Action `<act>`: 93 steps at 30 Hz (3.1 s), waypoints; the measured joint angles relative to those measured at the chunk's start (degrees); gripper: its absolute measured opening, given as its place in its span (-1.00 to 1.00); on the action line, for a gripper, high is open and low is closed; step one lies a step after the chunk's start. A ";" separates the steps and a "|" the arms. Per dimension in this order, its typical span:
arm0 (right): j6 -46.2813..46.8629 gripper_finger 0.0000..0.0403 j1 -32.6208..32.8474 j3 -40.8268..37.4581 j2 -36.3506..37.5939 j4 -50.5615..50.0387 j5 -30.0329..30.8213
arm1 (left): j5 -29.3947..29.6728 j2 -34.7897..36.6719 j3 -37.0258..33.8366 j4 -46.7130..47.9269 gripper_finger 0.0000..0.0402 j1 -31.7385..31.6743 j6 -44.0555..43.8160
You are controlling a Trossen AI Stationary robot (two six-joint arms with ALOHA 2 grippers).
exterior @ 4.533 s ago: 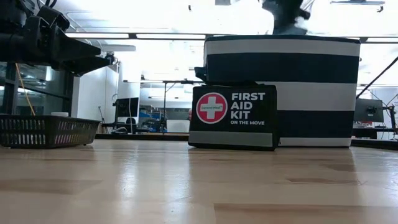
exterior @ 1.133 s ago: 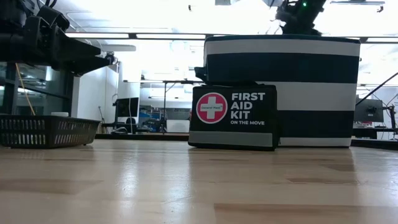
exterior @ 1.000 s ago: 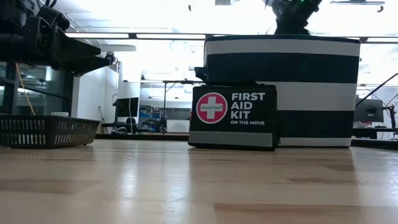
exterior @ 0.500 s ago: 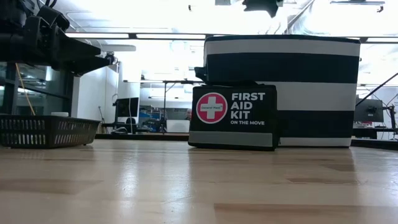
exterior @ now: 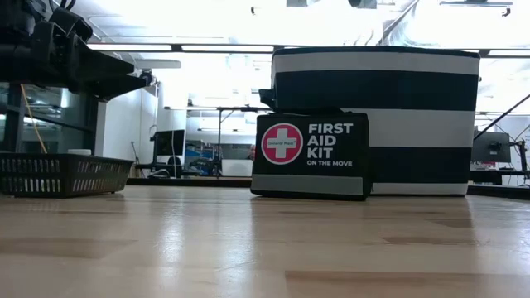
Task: Pick & place medical supplies in basket/bin
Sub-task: Return to Home Position
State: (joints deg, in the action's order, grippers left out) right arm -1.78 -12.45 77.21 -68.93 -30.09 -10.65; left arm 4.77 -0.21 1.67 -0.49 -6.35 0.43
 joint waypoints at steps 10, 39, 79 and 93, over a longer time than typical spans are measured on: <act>0.00 -0.40 3.93 0.00 0.00 -0.09 0.04 | -0.01 0.00 0.00 0.00 0.60 -0.01 0.00; 2.68 -0.40 11.28 -5.80 -1.99 -1.49 8.42 | 0.00 -0.02 0.00 0.00 0.60 0.00 0.00; 13.64 -0.40 24.13 -41.88 17.08 23.52 22.53 | 0.00 -0.04 0.00 -0.10 0.60 -0.01 0.01; 12.41 -0.40 24.13 -52.49 35.41 24.21 24.01 | 0.00 -0.04 0.00 -0.17 0.60 -0.02 0.00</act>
State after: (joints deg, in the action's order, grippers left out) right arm 10.63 11.68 24.72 -33.51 -5.87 13.36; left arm 4.78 -0.25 1.67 -0.67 -6.37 0.43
